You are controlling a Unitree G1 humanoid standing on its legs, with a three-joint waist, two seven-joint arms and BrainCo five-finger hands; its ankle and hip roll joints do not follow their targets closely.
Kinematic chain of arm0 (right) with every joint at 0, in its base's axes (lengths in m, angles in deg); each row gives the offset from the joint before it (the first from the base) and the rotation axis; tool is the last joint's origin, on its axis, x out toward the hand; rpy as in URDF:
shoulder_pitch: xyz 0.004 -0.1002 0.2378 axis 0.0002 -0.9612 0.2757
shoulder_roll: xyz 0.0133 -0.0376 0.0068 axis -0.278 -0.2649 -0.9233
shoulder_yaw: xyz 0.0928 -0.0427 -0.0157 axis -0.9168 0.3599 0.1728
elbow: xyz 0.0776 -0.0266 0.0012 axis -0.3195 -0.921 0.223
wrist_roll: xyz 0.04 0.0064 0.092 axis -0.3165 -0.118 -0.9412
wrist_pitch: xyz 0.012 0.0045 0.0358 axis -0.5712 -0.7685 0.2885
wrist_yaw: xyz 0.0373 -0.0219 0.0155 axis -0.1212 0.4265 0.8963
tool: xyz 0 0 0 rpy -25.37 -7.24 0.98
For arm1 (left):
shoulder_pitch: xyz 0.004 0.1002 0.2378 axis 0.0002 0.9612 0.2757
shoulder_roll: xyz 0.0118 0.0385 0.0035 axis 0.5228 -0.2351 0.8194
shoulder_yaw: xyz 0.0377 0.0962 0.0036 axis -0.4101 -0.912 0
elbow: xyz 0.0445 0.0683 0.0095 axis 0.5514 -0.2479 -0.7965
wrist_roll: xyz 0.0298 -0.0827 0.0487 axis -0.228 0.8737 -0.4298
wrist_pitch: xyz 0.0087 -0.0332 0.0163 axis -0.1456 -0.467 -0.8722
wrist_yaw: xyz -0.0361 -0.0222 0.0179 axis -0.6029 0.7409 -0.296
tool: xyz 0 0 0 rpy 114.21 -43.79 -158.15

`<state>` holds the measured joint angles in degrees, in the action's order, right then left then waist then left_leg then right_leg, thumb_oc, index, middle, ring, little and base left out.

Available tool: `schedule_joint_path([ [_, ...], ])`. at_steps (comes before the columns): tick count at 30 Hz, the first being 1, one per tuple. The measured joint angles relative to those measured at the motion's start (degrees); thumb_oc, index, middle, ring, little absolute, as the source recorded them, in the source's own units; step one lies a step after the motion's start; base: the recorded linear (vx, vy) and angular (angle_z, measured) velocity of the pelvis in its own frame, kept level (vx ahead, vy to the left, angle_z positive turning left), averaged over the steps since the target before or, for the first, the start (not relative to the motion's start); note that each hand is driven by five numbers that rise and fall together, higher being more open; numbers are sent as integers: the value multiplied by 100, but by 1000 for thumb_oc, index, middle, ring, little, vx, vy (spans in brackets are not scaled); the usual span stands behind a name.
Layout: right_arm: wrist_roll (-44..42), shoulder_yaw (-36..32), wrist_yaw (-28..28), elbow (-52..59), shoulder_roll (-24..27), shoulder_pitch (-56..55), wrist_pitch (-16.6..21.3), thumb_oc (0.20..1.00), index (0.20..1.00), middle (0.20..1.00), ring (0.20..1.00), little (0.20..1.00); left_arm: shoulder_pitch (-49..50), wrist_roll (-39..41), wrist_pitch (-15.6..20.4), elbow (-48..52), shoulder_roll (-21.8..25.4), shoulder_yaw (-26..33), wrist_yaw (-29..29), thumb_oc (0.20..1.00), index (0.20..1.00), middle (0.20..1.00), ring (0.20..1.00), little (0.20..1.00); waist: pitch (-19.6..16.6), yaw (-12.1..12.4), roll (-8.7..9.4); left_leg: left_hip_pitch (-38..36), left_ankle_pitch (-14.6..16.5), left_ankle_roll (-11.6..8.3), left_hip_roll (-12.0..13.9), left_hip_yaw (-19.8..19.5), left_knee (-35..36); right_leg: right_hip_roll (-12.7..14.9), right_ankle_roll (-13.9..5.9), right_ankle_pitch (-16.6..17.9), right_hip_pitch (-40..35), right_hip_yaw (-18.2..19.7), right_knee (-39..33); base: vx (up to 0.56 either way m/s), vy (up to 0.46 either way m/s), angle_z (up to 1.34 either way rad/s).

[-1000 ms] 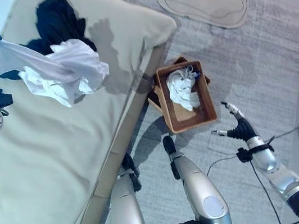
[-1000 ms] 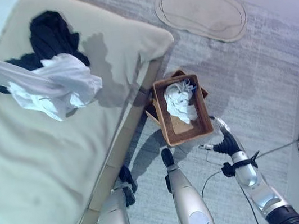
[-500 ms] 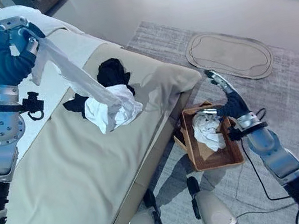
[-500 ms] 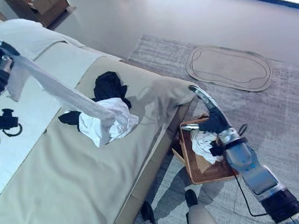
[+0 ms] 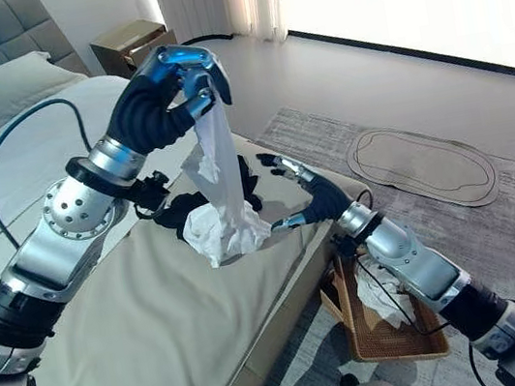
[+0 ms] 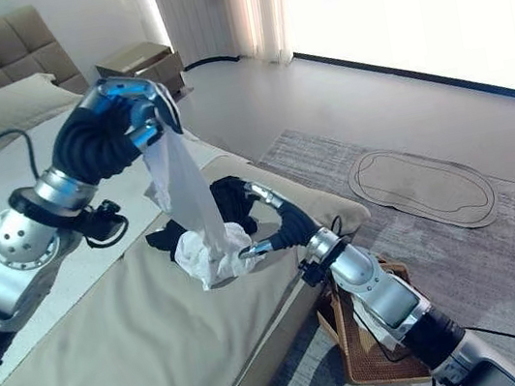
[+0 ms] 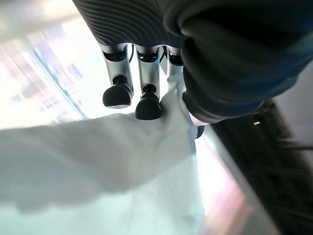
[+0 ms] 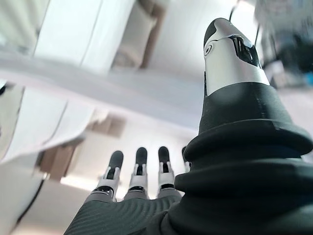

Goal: Pick up clothes into the bucket

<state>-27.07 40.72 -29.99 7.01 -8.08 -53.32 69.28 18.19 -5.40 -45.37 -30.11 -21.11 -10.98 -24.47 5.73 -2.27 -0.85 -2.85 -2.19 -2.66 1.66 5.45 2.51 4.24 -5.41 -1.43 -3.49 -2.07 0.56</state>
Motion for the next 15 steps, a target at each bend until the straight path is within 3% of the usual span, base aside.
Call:
schedule_joint_path([
  [9,73,422,51,-582,-50,170,-91,1000,1000,1000,1000,1000,-420,1342,-383,43,-211,-850,-322,200,200,200,200,200,-96,-2,-6,-170,-28,-18,-7,-143,94,-16,11,31,-297,-169,-210,21,5,9],
  [15,523,668,70,-1432,-189,168,-247,1000,1000,1000,1000,1000,-626,1832,-385,48,-288,-847,-310,200,200,200,200,200,-124,6,-18,-177,-36,-17,-9,-252,99,-9,11,33,-367,-240,-246,2,11,8],
])
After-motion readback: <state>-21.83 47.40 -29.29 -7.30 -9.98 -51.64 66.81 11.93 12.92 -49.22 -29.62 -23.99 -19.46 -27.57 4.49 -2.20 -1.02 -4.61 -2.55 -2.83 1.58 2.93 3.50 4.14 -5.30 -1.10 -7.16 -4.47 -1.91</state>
